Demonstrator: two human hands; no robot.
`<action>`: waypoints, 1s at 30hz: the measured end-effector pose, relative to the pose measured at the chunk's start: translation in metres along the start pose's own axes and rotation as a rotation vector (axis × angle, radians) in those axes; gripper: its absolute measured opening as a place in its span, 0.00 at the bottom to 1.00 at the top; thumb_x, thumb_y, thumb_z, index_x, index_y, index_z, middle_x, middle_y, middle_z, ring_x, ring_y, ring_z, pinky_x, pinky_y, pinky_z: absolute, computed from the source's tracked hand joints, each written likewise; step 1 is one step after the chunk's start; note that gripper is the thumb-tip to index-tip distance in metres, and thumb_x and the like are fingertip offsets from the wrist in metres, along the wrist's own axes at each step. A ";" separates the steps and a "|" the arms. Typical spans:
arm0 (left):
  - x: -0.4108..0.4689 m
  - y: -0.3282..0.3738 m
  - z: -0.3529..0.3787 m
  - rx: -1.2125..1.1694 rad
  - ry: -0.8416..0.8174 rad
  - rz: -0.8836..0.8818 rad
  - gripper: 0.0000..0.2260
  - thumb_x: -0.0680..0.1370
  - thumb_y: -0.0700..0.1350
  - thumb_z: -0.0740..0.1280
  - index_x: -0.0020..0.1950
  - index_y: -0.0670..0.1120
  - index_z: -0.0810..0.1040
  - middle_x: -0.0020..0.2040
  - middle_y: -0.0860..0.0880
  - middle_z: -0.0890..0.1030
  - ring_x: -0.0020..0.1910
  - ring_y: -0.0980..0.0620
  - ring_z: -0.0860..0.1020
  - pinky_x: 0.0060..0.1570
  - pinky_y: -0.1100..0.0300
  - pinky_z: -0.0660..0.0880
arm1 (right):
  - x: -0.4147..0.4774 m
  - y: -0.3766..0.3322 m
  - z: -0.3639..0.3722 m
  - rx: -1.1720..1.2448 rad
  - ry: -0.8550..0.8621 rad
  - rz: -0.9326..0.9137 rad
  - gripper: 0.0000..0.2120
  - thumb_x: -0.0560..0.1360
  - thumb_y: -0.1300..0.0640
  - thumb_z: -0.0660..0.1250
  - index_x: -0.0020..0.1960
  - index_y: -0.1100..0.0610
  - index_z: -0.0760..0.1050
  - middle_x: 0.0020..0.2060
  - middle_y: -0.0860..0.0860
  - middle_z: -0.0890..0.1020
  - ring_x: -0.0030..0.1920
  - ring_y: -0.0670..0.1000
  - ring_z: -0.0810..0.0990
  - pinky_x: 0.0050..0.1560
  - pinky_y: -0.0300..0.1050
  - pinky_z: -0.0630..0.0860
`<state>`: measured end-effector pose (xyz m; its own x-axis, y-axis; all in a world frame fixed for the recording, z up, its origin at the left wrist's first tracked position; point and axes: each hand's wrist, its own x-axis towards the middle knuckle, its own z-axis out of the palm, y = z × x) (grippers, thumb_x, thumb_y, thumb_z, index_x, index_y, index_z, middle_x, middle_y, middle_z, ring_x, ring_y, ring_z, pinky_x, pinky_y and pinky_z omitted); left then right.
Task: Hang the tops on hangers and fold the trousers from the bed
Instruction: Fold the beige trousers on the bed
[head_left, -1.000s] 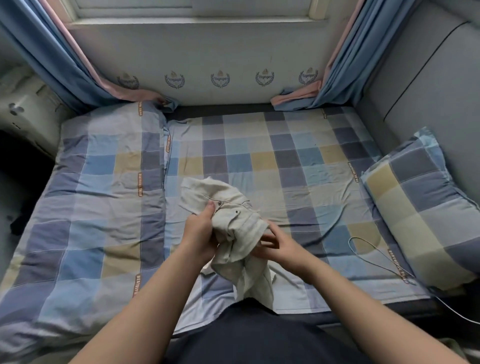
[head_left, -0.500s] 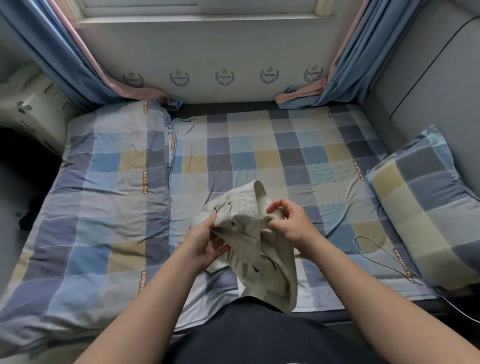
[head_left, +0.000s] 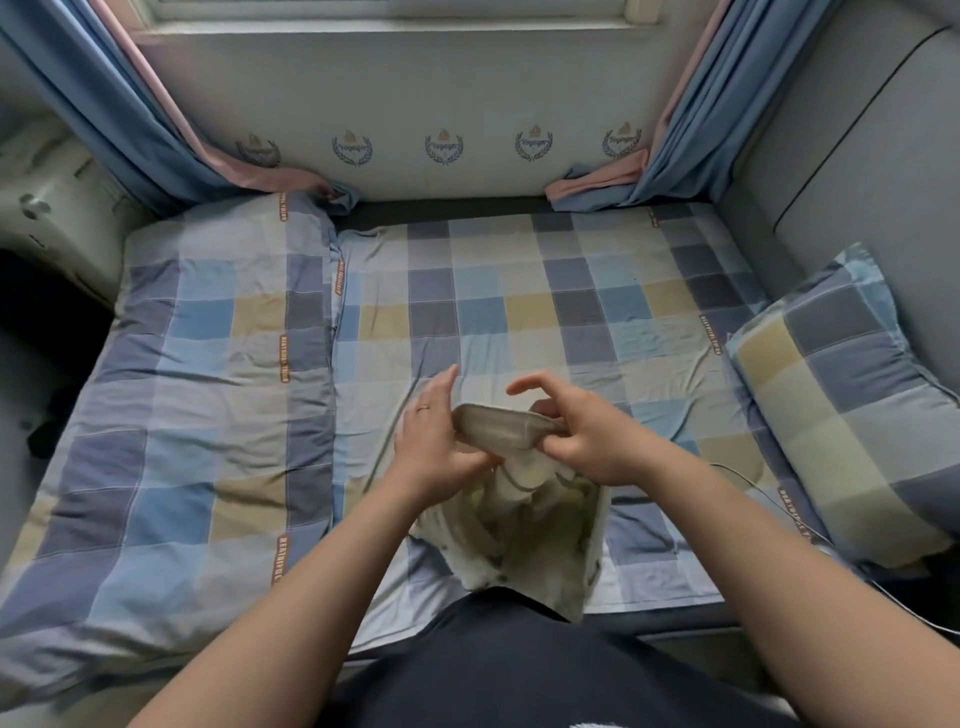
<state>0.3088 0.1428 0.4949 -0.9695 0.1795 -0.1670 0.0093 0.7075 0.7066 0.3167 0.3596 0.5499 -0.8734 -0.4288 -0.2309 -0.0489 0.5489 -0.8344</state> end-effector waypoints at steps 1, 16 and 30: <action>0.002 0.002 0.001 -0.005 -0.031 0.073 0.43 0.69 0.55 0.79 0.78 0.55 0.60 0.72 0.46 0.72 0.70 0.44 0.70 0.67 0.44 0.70 | 0.000 -0.001 -0.003 -0.041 -0.005 0.000 0.25 0.76 0.67 0.65 0.66 0.44 0.68 0.44 0.49 0.82 0.42 0.48 0.81 0.44 0.40 0.77; 0.013 -0.041 0.013 0.331 0.171 -0.099 0.11 0.72 0.35 0.62 0.50 0.48 0.77 0.49 0.48 0.78 0.50 0.42 0.76 0.40 0.55 0.67 | 0.015 0.090 0.011 -0.908 0.220 0.369 0.08 0.74 0.61 0.62 0.50 0.50 0.75 0.50 0.52 0.81 0.54 0.57 0.76 0.42 0.46 0.67; 0.000 -0.133 -0.017 0.409 0.166 -0.507 0.10 0.75 0.37 0.62 0.51 0.48 0.78 0.56 0.43 0.78 0.55 0.39 0.78 0.50 0.51 0.73 | -0.013 0.149 0.003 -0.838 0.333 0.589 0.09 0.77 0.65 0.57 0.54 0.55 0.71 0.54 0.55 0.77 0.53 0.61 0.79 0.42 0.48 0.69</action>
<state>0.3033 0.0374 0.4126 -0.9030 -0.3273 -0.2781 -0.3963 0.8846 0.2457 0.3217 0.4448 0.4272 -0.9499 0.2107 -0.2310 0.2163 0.9763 0.0010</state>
